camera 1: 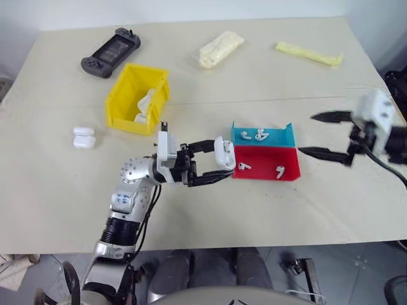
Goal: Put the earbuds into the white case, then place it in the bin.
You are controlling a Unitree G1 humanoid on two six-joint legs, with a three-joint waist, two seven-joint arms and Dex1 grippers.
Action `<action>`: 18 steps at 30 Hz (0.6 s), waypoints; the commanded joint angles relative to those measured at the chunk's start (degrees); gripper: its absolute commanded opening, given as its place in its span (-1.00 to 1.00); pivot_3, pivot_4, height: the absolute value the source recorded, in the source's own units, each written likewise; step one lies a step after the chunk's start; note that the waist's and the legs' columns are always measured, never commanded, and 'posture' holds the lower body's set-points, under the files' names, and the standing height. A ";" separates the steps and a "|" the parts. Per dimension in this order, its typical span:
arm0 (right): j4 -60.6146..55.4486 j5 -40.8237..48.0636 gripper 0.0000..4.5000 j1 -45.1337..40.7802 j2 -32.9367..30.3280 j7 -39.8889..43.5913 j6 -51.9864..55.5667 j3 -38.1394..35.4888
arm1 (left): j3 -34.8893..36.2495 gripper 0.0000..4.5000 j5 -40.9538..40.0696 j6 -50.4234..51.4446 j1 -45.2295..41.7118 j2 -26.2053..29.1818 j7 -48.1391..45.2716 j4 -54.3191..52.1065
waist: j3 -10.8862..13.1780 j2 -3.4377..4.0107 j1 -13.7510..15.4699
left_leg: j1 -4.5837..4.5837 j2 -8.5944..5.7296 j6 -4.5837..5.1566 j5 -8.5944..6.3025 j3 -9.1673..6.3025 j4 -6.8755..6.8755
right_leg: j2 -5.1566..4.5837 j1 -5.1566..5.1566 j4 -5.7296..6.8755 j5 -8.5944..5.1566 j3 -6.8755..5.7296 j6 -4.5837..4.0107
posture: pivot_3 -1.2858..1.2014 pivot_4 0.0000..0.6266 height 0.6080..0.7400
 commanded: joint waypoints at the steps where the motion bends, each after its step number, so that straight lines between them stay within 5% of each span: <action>1: 5.94 -4.57 0.99 -8.45 2.19 2.98 3.20 7.31 | -0.02 0.24 0.32 -1.44 0.13 -0.14 0.79 -1.55 | 0.00 -0.01 0.38 | -0.01 0.00 0.00 0.00 -0.06 -0.01 | 0.00 0.00 -0.05 0.00 -0.04 0.00 | 0.03 -0.52 1.00; 7: 17.36 -18.69 0.99 -24.46 9.79 8.61 3.04 24.25 | 0.12 0.24 0.65 -2.51 1.20 -0.43 2.35 -2.39 | 0.00 -0.01 0.06 | -0.15 -0.13 0.12 -0.03 0.02 0.02 | -0.13 -0.01 -0.10 0.16 -0.05 0.10 | 0.03 -0.52 1.00; 13: 23.36 -23.61 0.99 -28.62 15.11 9.52 -0.66 27.63 | 0.42 0.24 0.72 -2.85 2.88 -0.05 3.78 -3.67 | 0.00 -0.01 0.10 | -0.23 -0.17 0.12 -0.03 -0.10 0.07 | -0.14 -0.02 -0.11 0.20 -0.16 0.06 | 0.03 -0.52 1.00; 18: 27.31 -26.99 0.43 -30.46 17.35 8.71 -4.71 28.10 | 0.57 0.24 0.71 -2.86 3.97 -0.01 5.12 -4.67 | 0.00 0.00 -0.33 | -0.23 -0.10 0.10 -0.03 -0.10 0.09 | -0.10 -0.05 -0.07 0.22 -0.16 0.06 | 0.03 -0.52 1.00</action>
